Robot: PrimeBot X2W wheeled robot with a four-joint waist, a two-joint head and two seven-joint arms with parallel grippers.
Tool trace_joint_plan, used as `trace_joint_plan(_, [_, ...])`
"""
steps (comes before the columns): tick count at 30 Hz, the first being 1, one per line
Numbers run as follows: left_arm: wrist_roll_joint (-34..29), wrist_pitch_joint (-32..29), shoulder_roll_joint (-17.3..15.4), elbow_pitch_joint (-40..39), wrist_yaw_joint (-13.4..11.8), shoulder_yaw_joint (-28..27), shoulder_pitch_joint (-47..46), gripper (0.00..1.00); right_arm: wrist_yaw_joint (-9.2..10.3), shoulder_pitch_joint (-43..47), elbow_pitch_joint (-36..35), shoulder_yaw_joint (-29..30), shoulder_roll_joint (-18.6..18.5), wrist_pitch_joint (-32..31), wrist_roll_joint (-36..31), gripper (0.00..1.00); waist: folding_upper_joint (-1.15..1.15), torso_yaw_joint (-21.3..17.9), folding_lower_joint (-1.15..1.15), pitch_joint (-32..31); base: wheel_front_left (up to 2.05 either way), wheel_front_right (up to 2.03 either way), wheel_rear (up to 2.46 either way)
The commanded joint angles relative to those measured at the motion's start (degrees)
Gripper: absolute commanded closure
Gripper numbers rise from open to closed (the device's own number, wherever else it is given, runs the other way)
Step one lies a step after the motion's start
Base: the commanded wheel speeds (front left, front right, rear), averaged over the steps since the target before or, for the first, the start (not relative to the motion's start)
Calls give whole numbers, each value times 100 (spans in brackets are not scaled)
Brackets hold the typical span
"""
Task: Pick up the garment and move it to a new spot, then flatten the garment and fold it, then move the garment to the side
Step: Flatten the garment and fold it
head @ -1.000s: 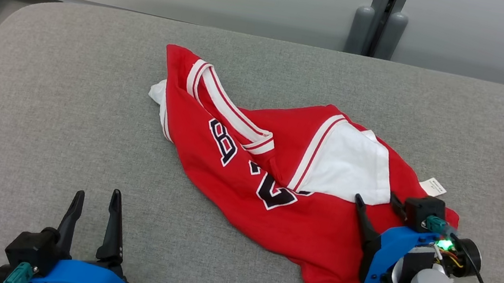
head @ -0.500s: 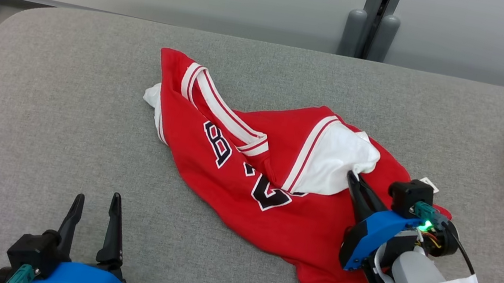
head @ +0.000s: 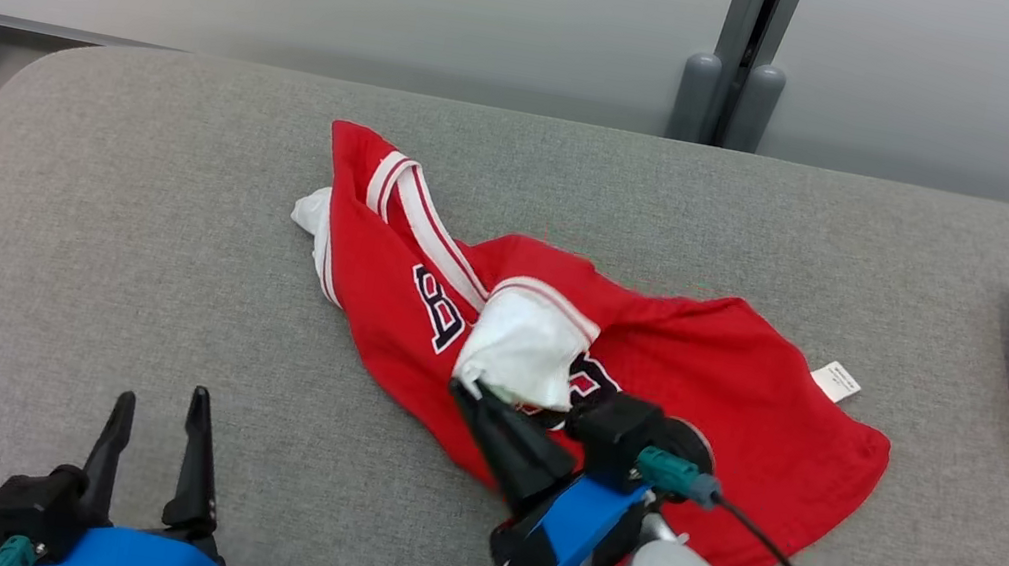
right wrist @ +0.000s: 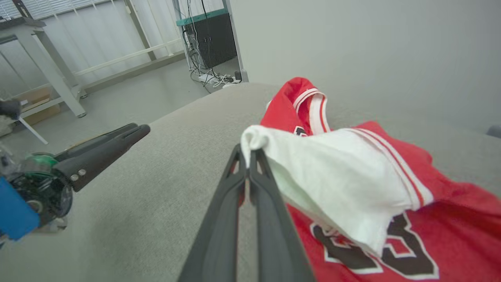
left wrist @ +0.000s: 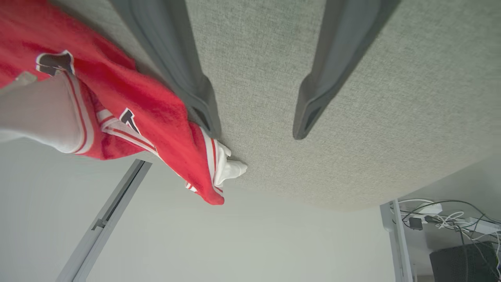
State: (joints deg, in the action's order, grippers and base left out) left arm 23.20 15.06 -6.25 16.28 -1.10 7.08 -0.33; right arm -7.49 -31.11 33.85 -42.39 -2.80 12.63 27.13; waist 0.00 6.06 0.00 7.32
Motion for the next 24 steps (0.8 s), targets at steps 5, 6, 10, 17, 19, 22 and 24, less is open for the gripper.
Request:
trace_joint_plan(5, [32,16,-54,-170,-84,-238,65,0,-1,169,-451,-767,-16,-180,342,100,0,114,0,-29,0,0,0])
trace_joint_plan(6, [27,16,-60,-203,-92,-263,76,0,-1,182,-506,-857,-16,-182,402,100,0,134,0,-33,0,0,0])
trace_joint_plan(10, [14,16,-79,-308,-135,-385,126,0,-1,217,-629,-1143,-16,-203,571,100,0,196,0,-51,0,0,0])
trace_joint_plan(17, [-47,16,-33,-376,-149,-350,162,0,-1,272,-362,-1529,-14,-383,368,0,0,213,0,-39,0,0,0])
trace_joint_plan(19, [-53,16,-19,-356,-122,-333,133,0,-1,329,-347,-1585,-14,-381,351,0,0,185,0,-32,0,0,0])
trace_joint_plan(22, [-64,16,-6,-330,-106,-325,101,0,-1,331,-329,-1544,-16,-333,337,0,0,111,0,-41,0,0,0])
trace_joint_plan(24, [-59,16,4,-322,-100,-318,86,0,-1,337,-323,-1475,-15,-277,297,0,0,52,0,-52,0,0,0])
